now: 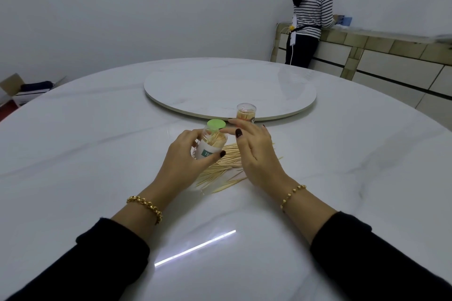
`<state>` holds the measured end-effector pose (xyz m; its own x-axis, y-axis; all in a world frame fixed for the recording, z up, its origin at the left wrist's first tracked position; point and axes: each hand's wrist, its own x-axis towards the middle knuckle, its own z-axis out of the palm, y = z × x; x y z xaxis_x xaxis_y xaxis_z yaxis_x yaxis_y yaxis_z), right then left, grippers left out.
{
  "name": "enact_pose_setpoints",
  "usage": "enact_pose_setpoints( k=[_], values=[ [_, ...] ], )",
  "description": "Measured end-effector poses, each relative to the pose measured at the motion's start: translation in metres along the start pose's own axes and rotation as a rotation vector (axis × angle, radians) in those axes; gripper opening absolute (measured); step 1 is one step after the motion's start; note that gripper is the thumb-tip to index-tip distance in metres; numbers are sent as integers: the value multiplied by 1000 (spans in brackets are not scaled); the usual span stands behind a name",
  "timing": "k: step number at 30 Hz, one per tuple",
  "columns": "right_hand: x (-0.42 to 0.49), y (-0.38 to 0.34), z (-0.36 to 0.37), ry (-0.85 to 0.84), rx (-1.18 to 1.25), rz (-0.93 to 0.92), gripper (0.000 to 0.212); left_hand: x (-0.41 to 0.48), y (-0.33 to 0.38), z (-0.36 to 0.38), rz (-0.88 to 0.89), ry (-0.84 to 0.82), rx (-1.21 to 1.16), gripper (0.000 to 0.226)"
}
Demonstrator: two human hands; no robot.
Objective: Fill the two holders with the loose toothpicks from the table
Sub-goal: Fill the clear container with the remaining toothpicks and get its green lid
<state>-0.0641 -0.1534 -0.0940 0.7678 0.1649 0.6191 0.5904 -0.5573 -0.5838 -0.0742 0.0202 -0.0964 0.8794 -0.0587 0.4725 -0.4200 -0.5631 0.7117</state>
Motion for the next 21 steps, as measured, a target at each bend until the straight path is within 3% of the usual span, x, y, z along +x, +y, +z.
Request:
enact_pose_setpoints(
  k=[6,13,21],
  values=[
    [1,6,-3,-7,-37,-93,49,-1,2,-1,40,-10,37,50],
    [1,-5,-4,62,273,50,45,-2,4,-2,78,-18,77,52],
    [-1,-10,4,-114,345,115,43,-3,6,1,119,-59,26,47]
  ],
)
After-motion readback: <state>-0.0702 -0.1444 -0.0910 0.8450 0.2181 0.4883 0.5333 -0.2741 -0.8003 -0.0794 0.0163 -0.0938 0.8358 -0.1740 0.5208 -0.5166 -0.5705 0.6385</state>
